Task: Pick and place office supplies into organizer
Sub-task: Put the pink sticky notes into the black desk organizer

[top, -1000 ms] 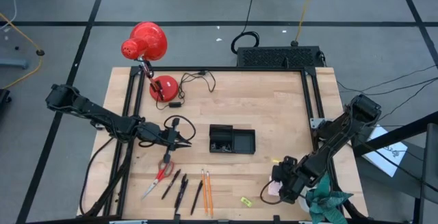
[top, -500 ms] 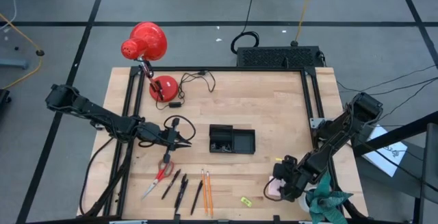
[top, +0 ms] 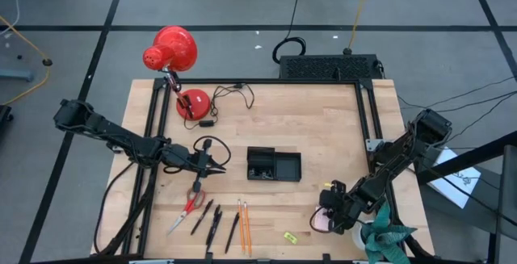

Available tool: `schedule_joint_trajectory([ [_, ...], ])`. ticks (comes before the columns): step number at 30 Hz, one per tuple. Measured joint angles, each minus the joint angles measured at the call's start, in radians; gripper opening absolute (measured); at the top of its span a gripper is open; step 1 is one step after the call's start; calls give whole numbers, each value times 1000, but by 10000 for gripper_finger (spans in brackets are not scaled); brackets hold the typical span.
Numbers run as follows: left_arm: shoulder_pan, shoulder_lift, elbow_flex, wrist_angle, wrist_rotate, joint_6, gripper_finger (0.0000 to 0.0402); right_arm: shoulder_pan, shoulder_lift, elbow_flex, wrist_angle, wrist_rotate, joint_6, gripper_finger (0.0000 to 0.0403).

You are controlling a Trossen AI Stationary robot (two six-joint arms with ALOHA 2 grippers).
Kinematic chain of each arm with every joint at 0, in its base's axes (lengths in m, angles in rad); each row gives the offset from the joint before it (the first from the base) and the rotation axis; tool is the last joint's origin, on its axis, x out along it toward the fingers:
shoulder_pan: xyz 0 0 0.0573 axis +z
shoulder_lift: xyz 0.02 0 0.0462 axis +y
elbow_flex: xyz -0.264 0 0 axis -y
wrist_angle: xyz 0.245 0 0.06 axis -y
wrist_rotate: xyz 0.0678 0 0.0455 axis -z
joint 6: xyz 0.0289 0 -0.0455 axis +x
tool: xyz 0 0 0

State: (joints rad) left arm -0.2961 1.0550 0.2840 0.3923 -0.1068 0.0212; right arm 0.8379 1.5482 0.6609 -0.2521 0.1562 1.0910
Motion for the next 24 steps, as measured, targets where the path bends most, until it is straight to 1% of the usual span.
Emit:
schedule_joint_trajectory([
  [3, 0, 0, 0, 0, 0, 0, 47, 0, 1, 0, 0, 1, 1, 25],
  [4, 0, 0, 0, 0, 0, 0, 47, 0, 2, 0, 5, 1, 1, 13],
  [9, 0, 0, 0, 0, 0, 0, 47, -1, -8, 0, 12, -10, 4, 5],
  [14, 0, 0, 0, 0, 0, 0, 47, 1, -86, -3, -5, -7, -17, 2],
  [19, 0, 0, 0, 0, 0, 0, 47, -2, -160, 23, -21, 70, -73, 1],
  [24, 0, 0, 0, 0, 0, 0, 47, -25, -175, 71, -31, 107, -160, 1],
])
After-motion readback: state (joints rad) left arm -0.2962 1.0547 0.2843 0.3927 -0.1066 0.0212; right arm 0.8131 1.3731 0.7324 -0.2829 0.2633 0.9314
